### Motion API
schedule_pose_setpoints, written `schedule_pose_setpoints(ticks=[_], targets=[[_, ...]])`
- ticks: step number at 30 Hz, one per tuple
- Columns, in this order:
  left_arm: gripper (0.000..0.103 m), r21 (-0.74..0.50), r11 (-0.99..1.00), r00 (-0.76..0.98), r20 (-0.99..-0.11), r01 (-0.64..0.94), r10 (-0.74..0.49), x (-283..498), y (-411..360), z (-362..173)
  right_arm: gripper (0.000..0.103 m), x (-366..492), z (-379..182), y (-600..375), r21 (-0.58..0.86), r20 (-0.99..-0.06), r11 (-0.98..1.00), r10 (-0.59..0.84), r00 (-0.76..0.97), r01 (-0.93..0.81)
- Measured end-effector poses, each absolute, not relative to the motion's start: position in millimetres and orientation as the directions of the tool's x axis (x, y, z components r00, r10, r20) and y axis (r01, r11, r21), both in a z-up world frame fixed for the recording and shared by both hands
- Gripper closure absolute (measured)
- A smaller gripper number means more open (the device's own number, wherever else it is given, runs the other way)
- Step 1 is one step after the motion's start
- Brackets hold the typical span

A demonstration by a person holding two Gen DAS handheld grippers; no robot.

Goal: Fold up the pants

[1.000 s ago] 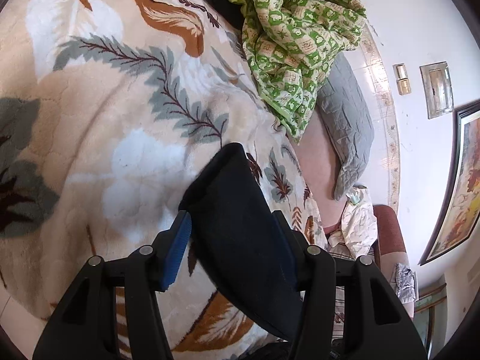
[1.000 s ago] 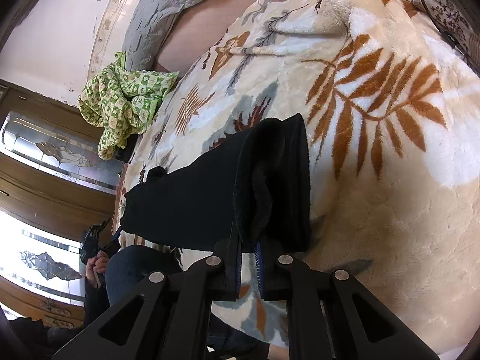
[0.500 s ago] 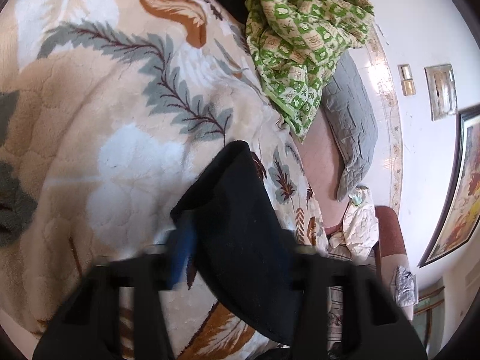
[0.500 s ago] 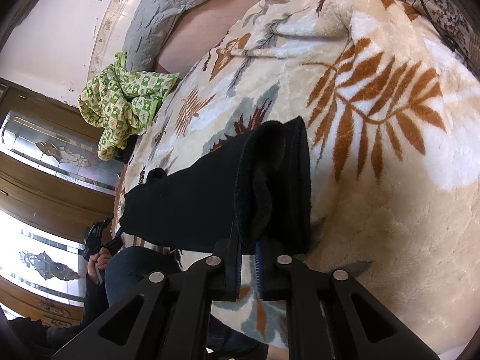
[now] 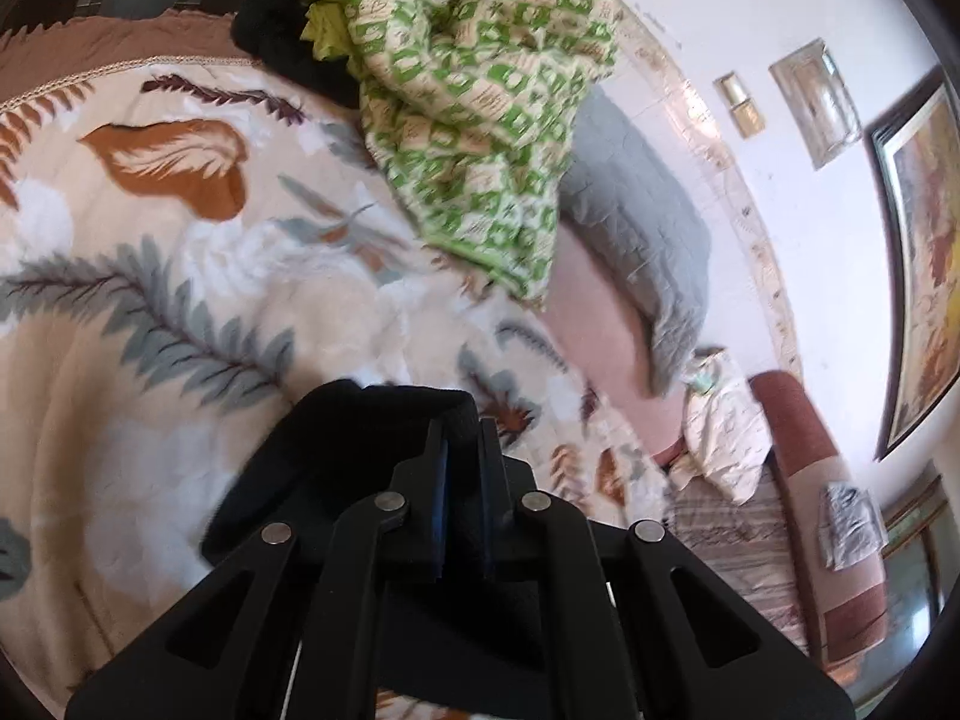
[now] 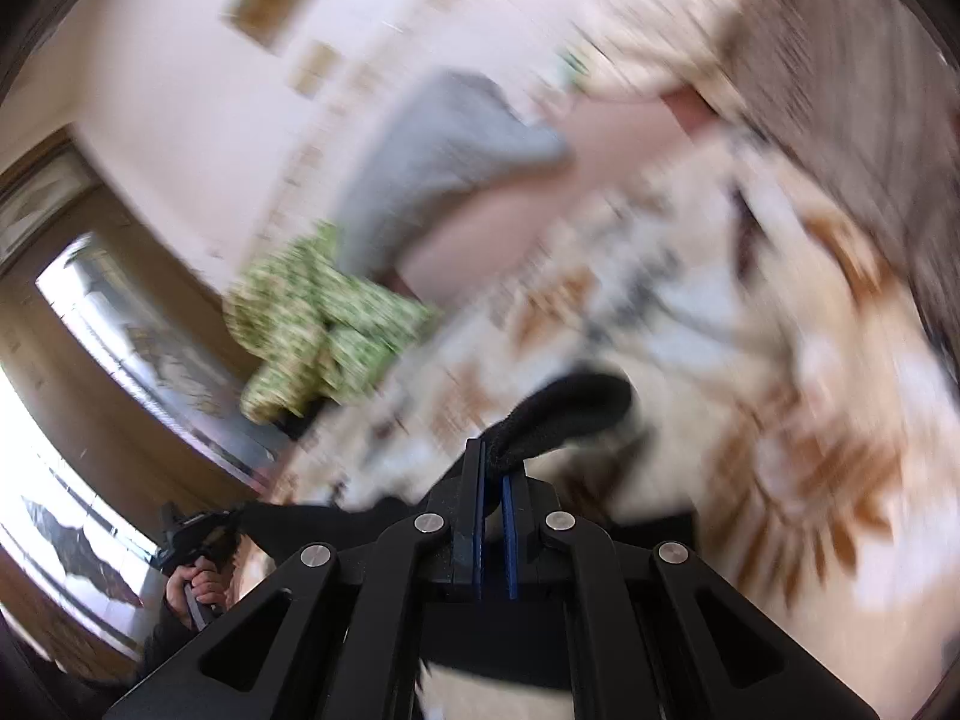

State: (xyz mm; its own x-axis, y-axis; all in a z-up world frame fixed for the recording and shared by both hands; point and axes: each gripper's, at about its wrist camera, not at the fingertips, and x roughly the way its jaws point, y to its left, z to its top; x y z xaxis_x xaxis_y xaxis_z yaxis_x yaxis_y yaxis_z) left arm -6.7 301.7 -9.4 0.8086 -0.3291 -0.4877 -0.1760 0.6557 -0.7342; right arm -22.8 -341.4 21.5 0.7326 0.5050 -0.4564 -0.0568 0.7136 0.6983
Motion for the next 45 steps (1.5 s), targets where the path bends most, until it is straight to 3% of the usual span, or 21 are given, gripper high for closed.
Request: schedule_pose_setpoints(ticks=[3, 5, 15, 21, 26, 30, 37, 40, 41, 42, 45], targets=[[0.097, -0.709, 0.655, 0.755, -0.573, -0.262, -0.319, -14.1, 310.9, -46.0, 0.099, -21.2, -25.8, -342.4, 0.697, -0.626, 0.712, 0.542, 0.561, 0.09], [0.097, -0.709, 0.628, 0.718, -0.614, -0.321, -0.327, -20.8, 319.6, -73.5, 0.099, -26.0, -38.9, -340.3, 0.664, -0.678, 0.74, 0.537, 0.502, 0.104], [0.097, -0.76, 0.578, 0.755, -0.557, -0.297, -0.345, -37.5, 323.5, -73.4, 0.099, -42.4, -19.6, -343.6, 0.713, -0.594, 0.701, 0.59, 0.547, 0.018], [0.097, -0.761, 0.561, 0.747, -0.571, -0.325, -0.342, -41.6, 327.9, -84.7, 0.099, -42.4, -37.9, -344.6, 0.684, -0.665, 0.725, 0.573, 0.479, 0.083], [0.097, -0.753, 0.58, 0.761, -0.563, -0.311, -0.323, -45.4, 328.3, -75.0, 0.1, -48.1, -30.1, -349.4, 0.702, -0.634, 0.709, 0.578, 0.514, 0.068], [0.097, -0.752, 0.559, 0.747, -0.583, -0.349, -0.319, -42.0, 334.3, -88.7, 0.1, -43.9, -47.5, -347.1, 0.661, -0.703, 0.739, 0.55, 0.45, 0.13], [0.093, -0.722, 0.623, 0.753, -0.581, -0.302, -0.309, -38.7, 328.0, -92.7, 0.099, -40.5, -53.4, -345.5, 0.631, -0.735, 0.762, 0.527, 0.427, 0.147], [0.089, -0.723, 0.622, 0.753, -0.58, -0.301, -0.311, -41.9, 336.3, -87.9, 0.092, -44.1, -48.5, -353.0, 0.641, -0.722, 0.749, 0.513, 0.465, 0.168], [0.085, -0.682, 0.645, 0.755, -0.61, -0.345, -0.241, -46.8, 342.6, -80.5, 0.08, -47.0, -43.1, -358.1, 0.615, -0.734, 0.764, 0.464, 0.497, 0.195], [0.081, -0.648, 0.661, 0.762, -0.624, -0.379, -0.175, -52.0, 348.3, -73.3, 0.075, -51.1, -35.3, -366.6, 0.561, -0.758, 0.793, 0.377, 0.532, 0.238], [0.079, -0.599, 0.689, 0.802, -0.595, -0.408, -0.043, -61.9, 357.7, -47.8, 0.073, -57.7, -5.9, -376.3, 0.513, -0.715, 0.822, 0.25, 0.653, 0.247]])
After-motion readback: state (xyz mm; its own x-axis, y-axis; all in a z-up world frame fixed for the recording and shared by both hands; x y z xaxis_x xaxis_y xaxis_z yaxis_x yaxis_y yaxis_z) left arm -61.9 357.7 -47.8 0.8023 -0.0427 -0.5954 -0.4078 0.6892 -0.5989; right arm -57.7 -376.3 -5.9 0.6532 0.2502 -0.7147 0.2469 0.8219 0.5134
